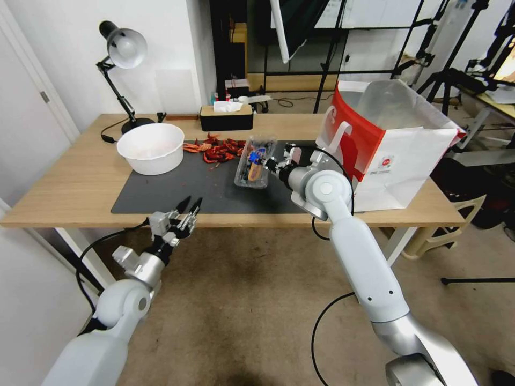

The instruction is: Close the takeout container lid, then place the container into the takeout bag.

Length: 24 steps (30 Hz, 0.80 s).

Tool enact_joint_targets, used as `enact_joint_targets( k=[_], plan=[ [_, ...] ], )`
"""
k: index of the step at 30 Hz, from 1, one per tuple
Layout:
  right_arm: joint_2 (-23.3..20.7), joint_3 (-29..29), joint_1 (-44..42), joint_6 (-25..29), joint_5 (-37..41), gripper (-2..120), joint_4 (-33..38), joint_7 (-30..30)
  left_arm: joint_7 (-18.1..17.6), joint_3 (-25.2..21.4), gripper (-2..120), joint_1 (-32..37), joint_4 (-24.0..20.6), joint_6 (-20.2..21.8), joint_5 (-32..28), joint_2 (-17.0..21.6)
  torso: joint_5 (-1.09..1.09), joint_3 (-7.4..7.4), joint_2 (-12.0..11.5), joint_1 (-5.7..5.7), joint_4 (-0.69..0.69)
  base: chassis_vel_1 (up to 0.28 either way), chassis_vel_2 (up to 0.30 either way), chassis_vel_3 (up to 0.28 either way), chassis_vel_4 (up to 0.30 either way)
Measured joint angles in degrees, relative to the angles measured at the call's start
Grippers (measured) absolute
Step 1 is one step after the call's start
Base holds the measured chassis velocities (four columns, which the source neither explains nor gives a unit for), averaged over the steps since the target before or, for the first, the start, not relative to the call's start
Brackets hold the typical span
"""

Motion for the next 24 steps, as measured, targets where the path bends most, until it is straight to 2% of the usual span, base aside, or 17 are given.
enact_joint_targets(
  k=[1,4,6,8,9,12,18,23,24],
  plan=[
    [0.0,0.0,0.0,0.0,0.0,0,0.0,0.0,0.0,0.0,56,0.0,0.0,0.0,0.0,0.0,0.00,0.00,0.0,0.00,0.00,0.000,0.000,0.000,0.000],
    [-0.6,0.3,0.1,2.9,-1.0,0,1.5,-2.7,-1.7,-2.6,73,3.4,-0.1,-2.5,2.2,-1.7,0.00,0.00,0.0,0.00,0.02,0.000,0.000,0.000,0.000],
    [-0.8,0.3,0.2,3.5,-1.4,0,1.9,-3.2,-2.0,-3.0,74,3.9,-0.1,-2.9,2.7,-2.0,0.00,0.00,0.0,0.00,0.02,0.000,0.000,0.000,0.000],
    [-1.8,0.8,0.5,5.8,-3.8,0,3.4,-4.8,-3.6,-4.7,86,5.9,0.1,-5.0,5.8,-3.4,0.01,0.00,0.0,0.00,0.00,0.000,0.000,0.000,0.000],
    [-1.8,0.8,0.5,5.8,-3.8,0,3.4,-4.8,-3.6,-4.7,86,5.9,0.1,-5.0,5.8,-3.4,0.01,0.00,0.0,0.00,0.00,0.000,0.000,0.000,0.000],
    [-3.0,1.6,1.5,8.6,-7.7,0,5.2,-5.1,-4.7,-5.6,97,7.9,0.1,-6.1,7.5,-4.4,0.01,0.00,0.0,0.00,0.00,0.000,0.000,0.000,0.000],
    [-5.4,3.8,3.3,11.3,-12.1,0,7.3,-4.6,-5.1,-6.9,100,10.3,0.3,-7.4,9.0,-5.3,0.01,0.00,0.0,0.00,0.02,0.000,0.000,0.000,0.000],
    [-11.5,9.9,5.9,12.3,-14.1,0,10.0,-2.1,-5.1,-8.0,100,11.9,0.9,-8.5,9.3,-5.9,0.02,0.00,0.0,0.00,0.00,0.000,0.000,0.000,0.000],
    [-11.5,9.9,5.9,12.3,-14.1,0,10.0,-2.1,-5.1,-8.0,100,11.9,0.9,-8.5,9.3,-5.9,0.02,0.00,0.0,0.00,0.00,0.000,0.000,0.000,0.000]
  ],
)
